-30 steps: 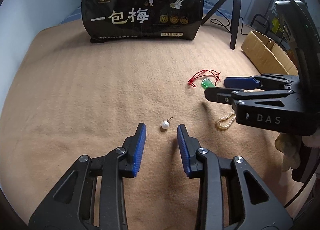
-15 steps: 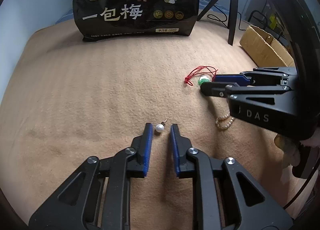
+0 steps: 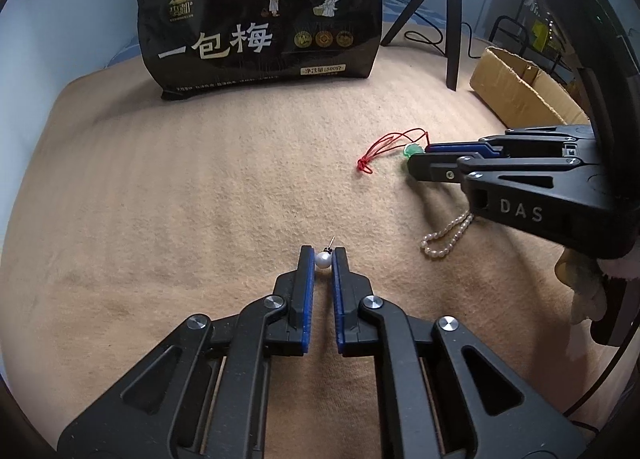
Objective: Organize jewelry
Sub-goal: 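Grasp the pearl stud earring with the left tool while the right tool grasps the green jade pendant, then carry the earring and jade pendant over the cardboard box with both tools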
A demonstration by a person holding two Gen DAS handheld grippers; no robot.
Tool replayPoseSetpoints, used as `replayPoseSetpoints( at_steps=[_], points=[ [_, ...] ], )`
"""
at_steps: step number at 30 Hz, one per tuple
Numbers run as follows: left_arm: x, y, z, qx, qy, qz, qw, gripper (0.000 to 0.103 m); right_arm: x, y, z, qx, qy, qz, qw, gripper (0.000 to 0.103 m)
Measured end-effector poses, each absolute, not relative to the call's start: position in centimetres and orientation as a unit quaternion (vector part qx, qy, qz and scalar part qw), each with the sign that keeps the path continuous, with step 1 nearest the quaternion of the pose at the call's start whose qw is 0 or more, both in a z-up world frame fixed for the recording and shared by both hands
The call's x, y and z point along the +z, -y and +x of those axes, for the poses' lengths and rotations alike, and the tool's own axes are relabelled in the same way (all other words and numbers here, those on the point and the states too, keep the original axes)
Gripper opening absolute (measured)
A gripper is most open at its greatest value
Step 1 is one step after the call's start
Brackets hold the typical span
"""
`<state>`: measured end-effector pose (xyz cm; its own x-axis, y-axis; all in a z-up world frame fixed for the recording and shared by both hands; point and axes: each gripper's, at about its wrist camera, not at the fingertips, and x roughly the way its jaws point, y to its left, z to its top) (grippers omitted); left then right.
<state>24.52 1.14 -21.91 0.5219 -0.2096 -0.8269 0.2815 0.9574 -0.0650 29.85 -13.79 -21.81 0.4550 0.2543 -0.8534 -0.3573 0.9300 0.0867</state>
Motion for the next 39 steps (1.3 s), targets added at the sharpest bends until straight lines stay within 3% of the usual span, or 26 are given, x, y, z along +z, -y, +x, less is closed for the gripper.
replayPoseSetpoints(
  at_steps=[22, 39],
  points=[
    [-15.0, 0.6, 21.8, -0.162, -0.411, 0.015, 0.897, 0.006, -13.3, 18.5, 27.1, 0.179, -0.426, -0.032, 0.886, 0.012],
    [-11.0, 9.8, 18.5, -0.239, -0.369, 0.027, 0.898, 0.006, -7.4, 26.3, 24.2, 0.139, -0.378, -0.025, 0.915, 0.012]
  ],
)
